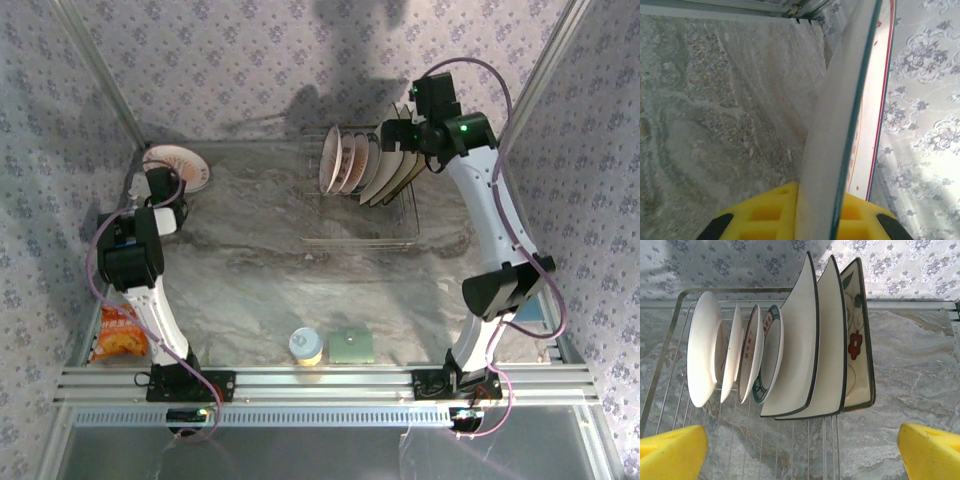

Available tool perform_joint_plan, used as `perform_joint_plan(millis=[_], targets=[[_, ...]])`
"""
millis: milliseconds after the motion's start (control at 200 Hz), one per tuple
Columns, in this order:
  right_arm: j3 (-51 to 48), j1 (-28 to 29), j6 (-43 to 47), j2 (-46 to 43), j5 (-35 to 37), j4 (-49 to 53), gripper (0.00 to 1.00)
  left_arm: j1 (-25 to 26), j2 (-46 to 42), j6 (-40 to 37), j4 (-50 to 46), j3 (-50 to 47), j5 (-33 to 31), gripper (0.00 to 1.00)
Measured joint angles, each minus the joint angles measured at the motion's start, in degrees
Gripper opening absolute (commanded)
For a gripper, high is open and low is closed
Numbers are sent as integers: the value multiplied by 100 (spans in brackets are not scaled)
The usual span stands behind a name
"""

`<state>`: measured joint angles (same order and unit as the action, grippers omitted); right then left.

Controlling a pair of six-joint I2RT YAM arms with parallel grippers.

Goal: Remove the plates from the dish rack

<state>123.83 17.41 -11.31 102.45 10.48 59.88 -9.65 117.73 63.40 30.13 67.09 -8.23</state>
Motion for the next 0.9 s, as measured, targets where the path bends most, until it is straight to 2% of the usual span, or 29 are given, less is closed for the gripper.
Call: perform_joint_plan(millis=[380, 900], targets=[[876, 205, 2, 385, 221, 391, 100, -146, 186, 490, -20, 146, -66, 0], [1036, 278, 2, 599, 221, 531, 100, -162, 197, 721, -535, 254, -114, 0]])
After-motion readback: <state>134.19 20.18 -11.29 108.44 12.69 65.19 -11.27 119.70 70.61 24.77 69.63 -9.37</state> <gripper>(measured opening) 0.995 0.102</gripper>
